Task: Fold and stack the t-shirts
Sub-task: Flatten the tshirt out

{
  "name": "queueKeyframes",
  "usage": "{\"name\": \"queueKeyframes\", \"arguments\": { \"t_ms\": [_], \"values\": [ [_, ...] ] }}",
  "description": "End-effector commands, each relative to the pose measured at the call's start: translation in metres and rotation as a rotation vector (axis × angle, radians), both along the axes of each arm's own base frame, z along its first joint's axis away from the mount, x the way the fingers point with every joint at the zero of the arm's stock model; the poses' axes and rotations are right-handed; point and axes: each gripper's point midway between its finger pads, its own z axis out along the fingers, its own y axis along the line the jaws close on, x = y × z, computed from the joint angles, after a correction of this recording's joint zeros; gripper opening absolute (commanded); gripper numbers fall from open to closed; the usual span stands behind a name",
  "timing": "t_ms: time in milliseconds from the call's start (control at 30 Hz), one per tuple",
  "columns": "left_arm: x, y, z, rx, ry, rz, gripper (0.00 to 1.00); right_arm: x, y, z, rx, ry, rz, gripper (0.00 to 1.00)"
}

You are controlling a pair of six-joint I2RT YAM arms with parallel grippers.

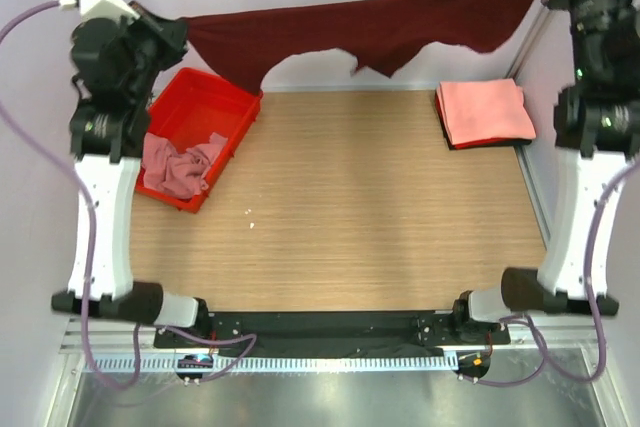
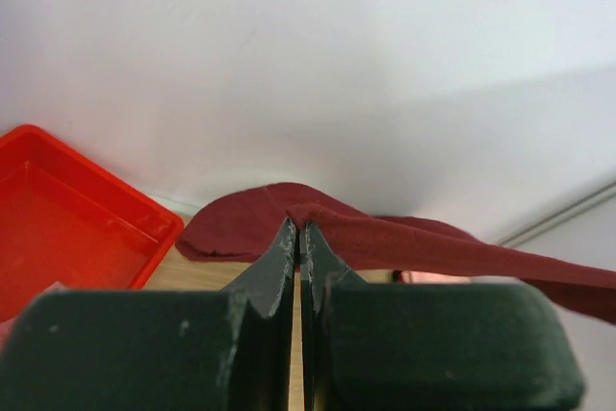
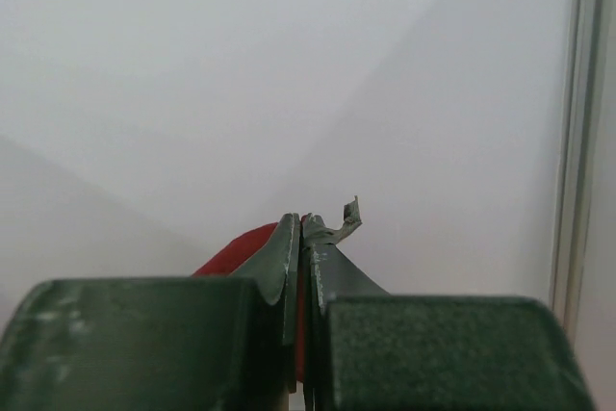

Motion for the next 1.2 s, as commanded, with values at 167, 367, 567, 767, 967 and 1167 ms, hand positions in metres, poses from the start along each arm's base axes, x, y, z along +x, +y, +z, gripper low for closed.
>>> {"name": "queueKeyframes", "arguments": {
  "t_ms": [167,367,567,767,967,1167],
  "values": [
    [-0.116,-0.007,0.032,-0.011,-0.166,-0.117,0.00,-0.145,0.003,0.003,-0.082,-0.036,-0.091,0.01],
    [-0.188,0.003,0.041,0.025,-0.201,-0.108,0.00,-0.227,-0.006,0.003,-0.049,-0.033,-0.180,0.01],
    [-0.221,0.015,0.082,0.055,-0.264,-0.058,0.00,-0.276,-0.003,0.043,-0.015,-0.145,-0.173,0.01],
    [-0.150,0.028,0.064,0.111,-0.146,0.040,0.00,-0.190,-0.005,0.038,-0.043,-0.071,-0.168,0.01],
    [-0.048,0.011,-0.023,0.151,0.088,-0.009,0.00,-0.047,-0.001,-0.051,-0.139,0.198,-0.151,0.01],
    [0.031,0.012,-0.105,0.220,0.204,0.018,0.00,0.058,0.006,-0.162,-0.167,0.349,-0.046,0.01]
  ]
}}
